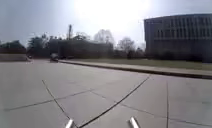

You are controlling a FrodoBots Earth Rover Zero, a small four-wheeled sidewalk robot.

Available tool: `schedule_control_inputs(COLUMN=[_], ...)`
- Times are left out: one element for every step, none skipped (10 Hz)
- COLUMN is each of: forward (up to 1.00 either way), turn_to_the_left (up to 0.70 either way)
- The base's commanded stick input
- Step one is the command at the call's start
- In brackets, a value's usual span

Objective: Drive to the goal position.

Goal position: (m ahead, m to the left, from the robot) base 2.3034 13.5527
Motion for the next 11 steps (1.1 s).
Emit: schedule_control_inputs(forward=[1.0,1.0,1.0,1.0,1.0,1.0,1.0,1.0,1.0,1.0,1.0], turn_to_the_left=[0.27,0.27,0.27,0.27,0.27,0.27,0.27,0.27,0.27,0.27,0.27])
